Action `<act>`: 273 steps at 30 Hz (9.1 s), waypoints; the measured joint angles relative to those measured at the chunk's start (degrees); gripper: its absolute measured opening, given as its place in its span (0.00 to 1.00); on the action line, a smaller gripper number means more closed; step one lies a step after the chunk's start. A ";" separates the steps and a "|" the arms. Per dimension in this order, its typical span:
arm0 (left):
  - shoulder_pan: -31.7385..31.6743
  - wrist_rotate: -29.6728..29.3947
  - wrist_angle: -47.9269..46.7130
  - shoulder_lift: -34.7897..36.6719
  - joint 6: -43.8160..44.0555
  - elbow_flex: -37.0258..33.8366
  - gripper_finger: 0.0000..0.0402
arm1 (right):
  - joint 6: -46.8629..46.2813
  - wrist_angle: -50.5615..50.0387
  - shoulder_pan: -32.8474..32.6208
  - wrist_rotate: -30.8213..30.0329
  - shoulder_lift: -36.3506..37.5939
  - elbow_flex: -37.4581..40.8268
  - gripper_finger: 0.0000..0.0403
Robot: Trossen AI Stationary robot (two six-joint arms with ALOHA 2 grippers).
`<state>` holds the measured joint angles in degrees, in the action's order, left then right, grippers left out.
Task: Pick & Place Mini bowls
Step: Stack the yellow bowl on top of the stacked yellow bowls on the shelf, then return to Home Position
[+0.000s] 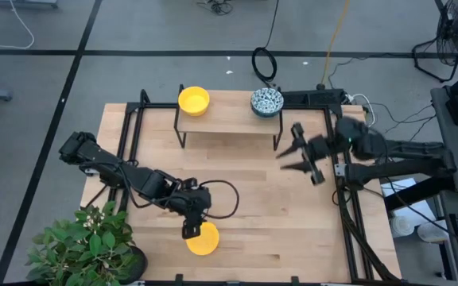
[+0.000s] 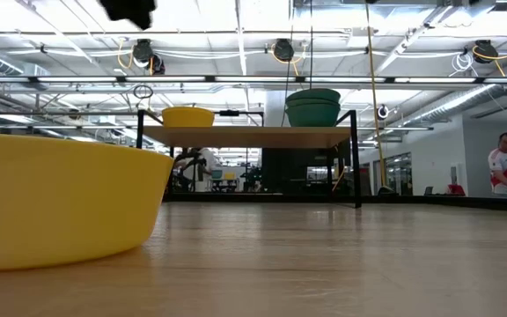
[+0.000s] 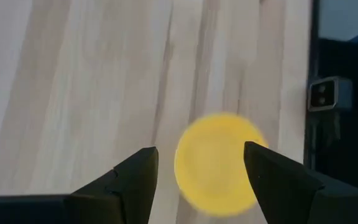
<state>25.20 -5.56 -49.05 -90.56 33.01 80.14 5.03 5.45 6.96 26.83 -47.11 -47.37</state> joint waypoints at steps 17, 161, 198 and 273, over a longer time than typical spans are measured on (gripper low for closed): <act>2.74 1.11 -0.33 -0.33 23.59 -14.53 0.60 | 5.88 16.81 -9.47 -5.84 5.75 15.19 0.34; -70.91 6.12 -19.75 18.02 -15.36 17.05 0.28 | 6.82 14.40 -9.81 -10.49 6.07 15.12 0.32; -75.03 13.98 -6.24 75.60 -15.28 -22.82 0.28 | 6.61 14.40 -9.81 -10.50 5.94 15.12 0.32; -16.81 -17.05 47.82 89.26 -32.50 -76.44 0.28 | 3.19 1.64 -9.83 -12.81 17.59 15.19 0.32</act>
<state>8.38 -22.61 -1.22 -1.31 0.52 3.70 8.22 7.09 -2.87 14.02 -29.52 -32.18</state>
